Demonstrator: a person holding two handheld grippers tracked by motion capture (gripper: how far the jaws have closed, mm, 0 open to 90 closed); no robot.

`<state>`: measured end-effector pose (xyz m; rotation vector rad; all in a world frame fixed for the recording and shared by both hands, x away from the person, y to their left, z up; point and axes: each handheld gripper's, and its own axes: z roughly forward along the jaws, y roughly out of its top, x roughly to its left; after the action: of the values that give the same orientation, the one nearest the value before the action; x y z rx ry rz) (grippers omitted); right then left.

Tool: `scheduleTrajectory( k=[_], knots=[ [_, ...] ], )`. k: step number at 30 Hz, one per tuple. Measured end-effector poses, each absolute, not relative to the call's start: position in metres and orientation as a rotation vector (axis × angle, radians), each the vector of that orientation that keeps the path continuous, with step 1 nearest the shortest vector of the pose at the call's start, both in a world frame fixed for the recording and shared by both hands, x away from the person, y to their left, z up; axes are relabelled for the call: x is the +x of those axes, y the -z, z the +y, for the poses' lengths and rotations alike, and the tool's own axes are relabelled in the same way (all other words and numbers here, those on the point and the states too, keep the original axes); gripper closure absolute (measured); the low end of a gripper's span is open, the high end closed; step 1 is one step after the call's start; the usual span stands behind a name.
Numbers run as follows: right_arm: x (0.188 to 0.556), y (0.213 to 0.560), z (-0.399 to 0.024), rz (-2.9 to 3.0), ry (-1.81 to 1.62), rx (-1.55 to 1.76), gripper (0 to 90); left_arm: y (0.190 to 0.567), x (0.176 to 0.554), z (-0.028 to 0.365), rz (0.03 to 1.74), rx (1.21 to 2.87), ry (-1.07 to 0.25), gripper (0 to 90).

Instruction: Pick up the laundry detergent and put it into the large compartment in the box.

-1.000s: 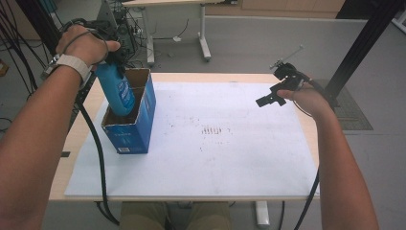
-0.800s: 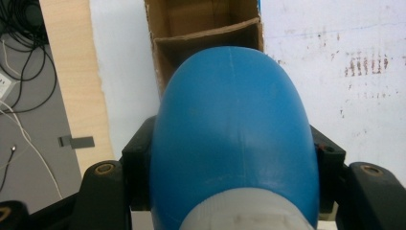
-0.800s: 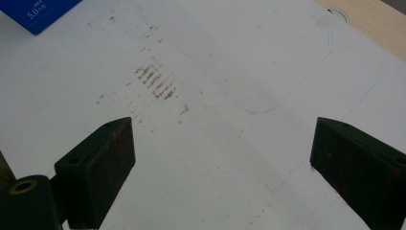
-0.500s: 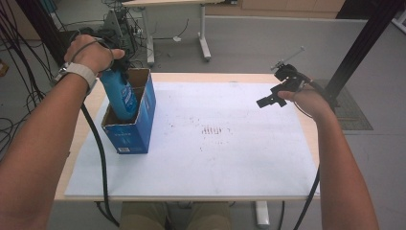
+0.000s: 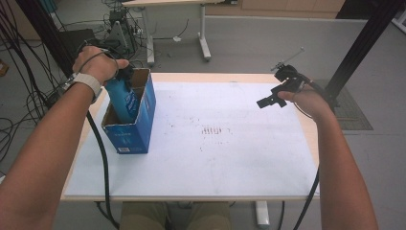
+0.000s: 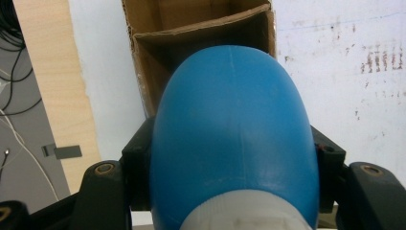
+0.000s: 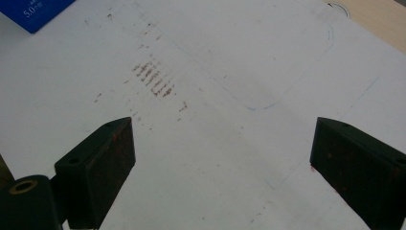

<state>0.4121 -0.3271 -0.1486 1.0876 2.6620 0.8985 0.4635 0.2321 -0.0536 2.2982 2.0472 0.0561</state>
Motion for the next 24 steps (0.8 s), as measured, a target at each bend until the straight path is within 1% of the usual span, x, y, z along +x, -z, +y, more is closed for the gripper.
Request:
scheduleTrajectory(
  k=[10, 24],
  knots=[
    [0.413, 0.150, -0.327, 2.668, -0.888, 1.095, 8.0, 0.066, 0.465, 0.228, 2.052, 2.318, -0.078, 37.9],
    [0.412, 0.153, -0.331, 2.666, -0.895, 1.111, 8.0, 0.083, 0.466, 0.226, 2.049, 2.317, -0.075, 37.9]
  ],
)
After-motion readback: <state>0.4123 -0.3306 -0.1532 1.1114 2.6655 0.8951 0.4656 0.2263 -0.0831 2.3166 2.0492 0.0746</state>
